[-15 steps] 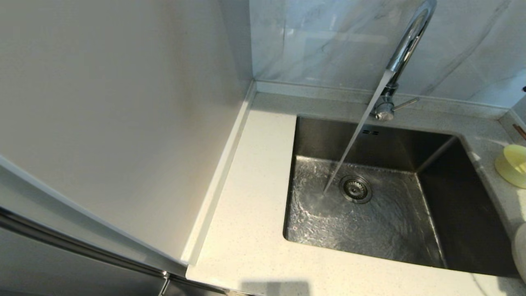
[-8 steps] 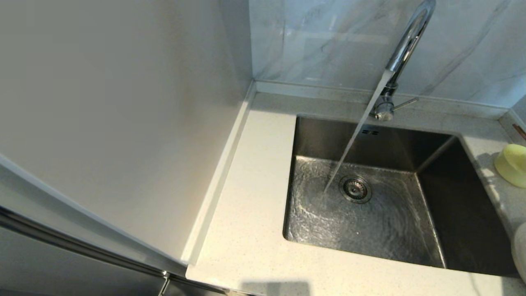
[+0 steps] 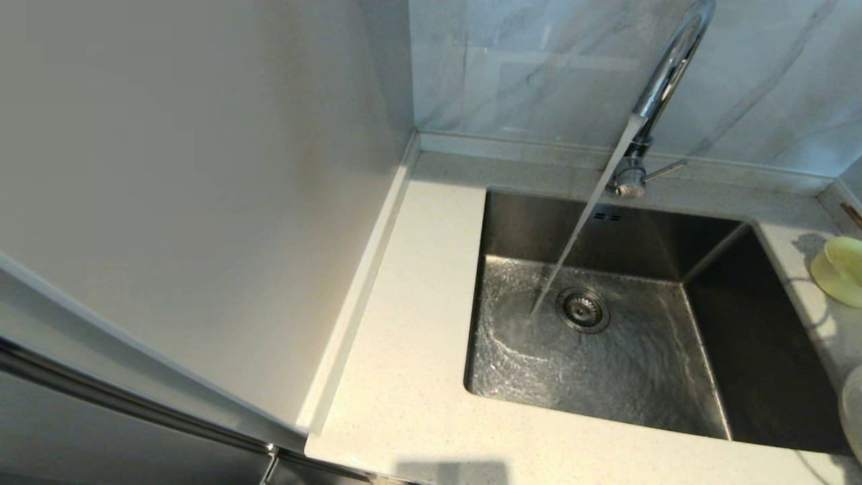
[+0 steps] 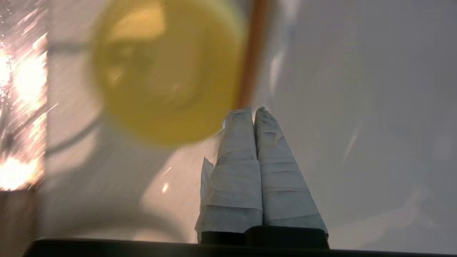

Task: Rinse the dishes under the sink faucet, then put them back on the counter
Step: Pick up the chopsticks

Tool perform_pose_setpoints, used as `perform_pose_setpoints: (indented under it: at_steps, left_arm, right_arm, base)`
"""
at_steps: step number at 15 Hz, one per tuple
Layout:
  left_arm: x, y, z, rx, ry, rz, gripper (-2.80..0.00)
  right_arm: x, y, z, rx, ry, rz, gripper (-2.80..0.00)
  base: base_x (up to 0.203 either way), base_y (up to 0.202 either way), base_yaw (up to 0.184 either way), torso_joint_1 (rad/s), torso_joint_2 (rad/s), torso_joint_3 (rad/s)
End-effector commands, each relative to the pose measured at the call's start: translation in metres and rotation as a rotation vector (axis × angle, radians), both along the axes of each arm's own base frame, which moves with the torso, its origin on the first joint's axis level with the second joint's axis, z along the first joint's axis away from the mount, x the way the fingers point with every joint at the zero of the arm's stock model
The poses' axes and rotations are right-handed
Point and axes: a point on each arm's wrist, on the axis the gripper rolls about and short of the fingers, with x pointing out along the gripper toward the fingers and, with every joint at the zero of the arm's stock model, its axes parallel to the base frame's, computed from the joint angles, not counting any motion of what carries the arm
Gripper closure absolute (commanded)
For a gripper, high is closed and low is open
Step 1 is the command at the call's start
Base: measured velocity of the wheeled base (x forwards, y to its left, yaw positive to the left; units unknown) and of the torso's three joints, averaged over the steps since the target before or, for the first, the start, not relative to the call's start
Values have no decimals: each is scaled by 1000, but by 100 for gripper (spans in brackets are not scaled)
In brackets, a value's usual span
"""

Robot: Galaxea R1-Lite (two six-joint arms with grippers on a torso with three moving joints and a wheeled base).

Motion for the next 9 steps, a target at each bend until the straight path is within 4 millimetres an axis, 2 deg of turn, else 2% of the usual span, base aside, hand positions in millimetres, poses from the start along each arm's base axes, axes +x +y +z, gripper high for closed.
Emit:
perform_pose_setpoints:
  at_steps: [1,5,9]
  left_arm:
    - [0,0,0,0,0,0,0]
    - [0,0,0,0,0,-1,0]
    - [0,0,0,0,0,1,0]
  right_arm:
    - [14,-19,-18,-12,-12,-10,0]
    - [26,-36,-33,-39,-43,-21,0]
    - [29,-38,-37,-38,-40,-19,0]
  base:
    - [0,0,0,0,0,0]
    - [0,0,0,0,0,0]
    - [0,0,0,0,0,0]
